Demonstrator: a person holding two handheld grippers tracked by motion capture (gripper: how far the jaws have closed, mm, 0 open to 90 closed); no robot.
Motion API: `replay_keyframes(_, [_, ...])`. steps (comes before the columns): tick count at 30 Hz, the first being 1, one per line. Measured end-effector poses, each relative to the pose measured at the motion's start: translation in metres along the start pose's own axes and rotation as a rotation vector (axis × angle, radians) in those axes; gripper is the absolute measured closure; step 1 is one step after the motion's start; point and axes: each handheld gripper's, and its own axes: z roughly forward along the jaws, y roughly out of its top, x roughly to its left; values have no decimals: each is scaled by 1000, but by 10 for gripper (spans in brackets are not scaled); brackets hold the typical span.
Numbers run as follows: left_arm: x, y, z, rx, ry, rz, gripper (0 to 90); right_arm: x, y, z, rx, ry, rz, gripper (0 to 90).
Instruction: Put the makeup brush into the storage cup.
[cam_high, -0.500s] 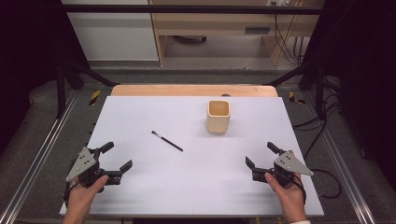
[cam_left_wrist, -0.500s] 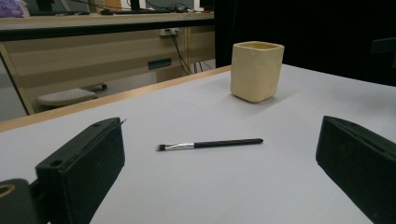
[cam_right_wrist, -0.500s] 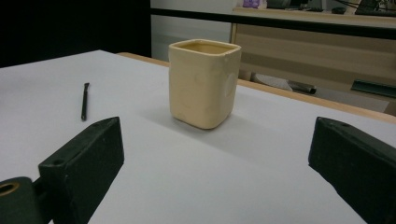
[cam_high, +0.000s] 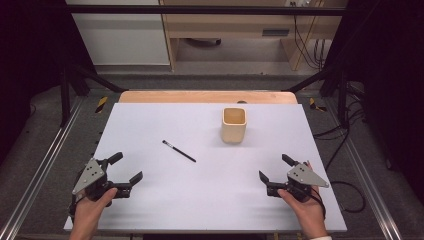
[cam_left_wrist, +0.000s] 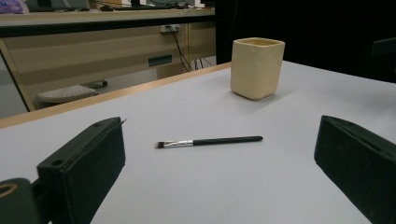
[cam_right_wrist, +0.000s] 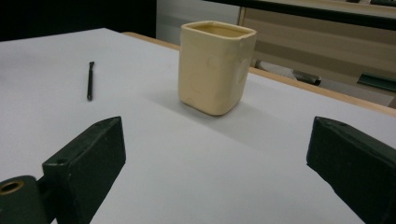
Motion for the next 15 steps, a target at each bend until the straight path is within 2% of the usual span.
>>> replay_keyframes(3, [-4,0,2,13,-2,26,15,7,2,0,5,20,3,39])
replay_keyframes(6, [-4,-1,3,11,4,29,14,11,3,0,13,29,-4,32])
replay_keyframes(7, [-3,-1,3,14,4,29,14,15,4,1,17,50,-5,30])
replay_keyframes(9, [-3,-1,3,16,1,27,16,16,4,2,20,57,-7,28])
replay_keyframes(12, [-2,-1,2,20,4,29,17,21,7,6,47,72,-10,28])
replay_keyframes(13, [-2,-1,2,19,5,28,17,24,12,10,74,86,-13,32])
replay_keyframes(14, [-2,-2,2,18,5,28,17,24,12,10,74,86,-13,32])
replay_keyframes(15, [-2,-2,2,19,4,28,17,27,18,13,115,101,-19,44])
